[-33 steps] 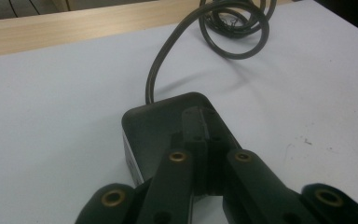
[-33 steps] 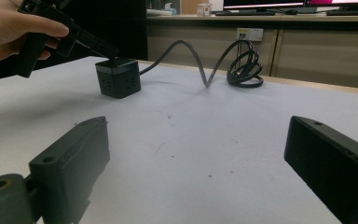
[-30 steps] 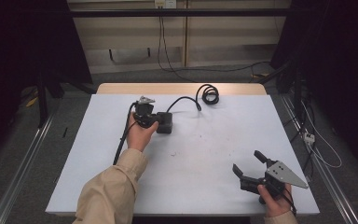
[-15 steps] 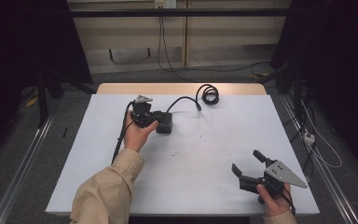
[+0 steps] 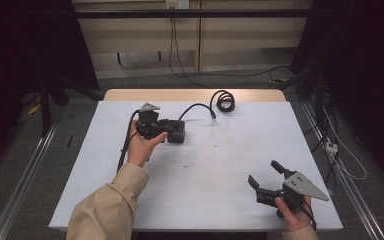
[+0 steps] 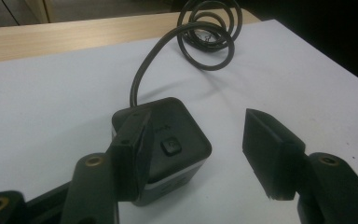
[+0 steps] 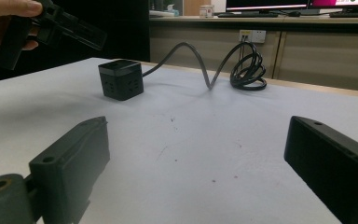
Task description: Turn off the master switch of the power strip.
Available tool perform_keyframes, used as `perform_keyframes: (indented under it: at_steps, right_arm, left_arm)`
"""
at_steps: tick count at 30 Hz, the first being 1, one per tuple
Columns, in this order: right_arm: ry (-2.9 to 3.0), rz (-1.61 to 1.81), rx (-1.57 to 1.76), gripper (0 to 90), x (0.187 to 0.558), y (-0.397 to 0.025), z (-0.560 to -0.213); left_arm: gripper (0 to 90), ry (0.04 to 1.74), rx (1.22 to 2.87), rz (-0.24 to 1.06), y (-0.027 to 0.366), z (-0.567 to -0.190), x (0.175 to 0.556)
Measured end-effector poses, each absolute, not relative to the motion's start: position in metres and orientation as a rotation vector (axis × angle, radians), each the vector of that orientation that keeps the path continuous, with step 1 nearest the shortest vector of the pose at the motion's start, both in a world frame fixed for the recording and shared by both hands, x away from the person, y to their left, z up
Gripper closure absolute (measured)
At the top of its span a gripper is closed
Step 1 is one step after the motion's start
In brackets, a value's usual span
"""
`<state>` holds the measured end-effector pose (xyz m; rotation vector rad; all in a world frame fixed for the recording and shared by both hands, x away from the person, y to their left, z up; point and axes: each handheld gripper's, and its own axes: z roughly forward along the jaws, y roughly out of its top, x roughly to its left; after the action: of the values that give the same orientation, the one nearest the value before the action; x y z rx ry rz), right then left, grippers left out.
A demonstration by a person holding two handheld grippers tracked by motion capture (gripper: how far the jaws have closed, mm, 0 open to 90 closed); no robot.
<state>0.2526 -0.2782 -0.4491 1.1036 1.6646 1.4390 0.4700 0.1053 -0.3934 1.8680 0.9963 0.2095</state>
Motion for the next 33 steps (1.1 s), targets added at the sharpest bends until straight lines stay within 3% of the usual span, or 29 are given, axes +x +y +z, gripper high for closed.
perform_keyframes:
  at_steps: [5,20,33]
  right_arm:
    - [1.661,1.436,1.106,6.2,0.252,-0.279,-0.449]
    - [1.659,1.430,1.108,6.2,0.251,-0.279,-0.449]
    - [1.657,1.432,1.112,6.2,0.250,-0.279,-0.449]
  left_arm:
    - [34.1,0.978,1.862,0.177,0.114,-0.393,0.465]
    - [21.3,0.901,1.897,0.170,0.139,-0.396,0.439]
    - [15.1,0.843,1.926,0.172,0.157,-0.400,0.412]
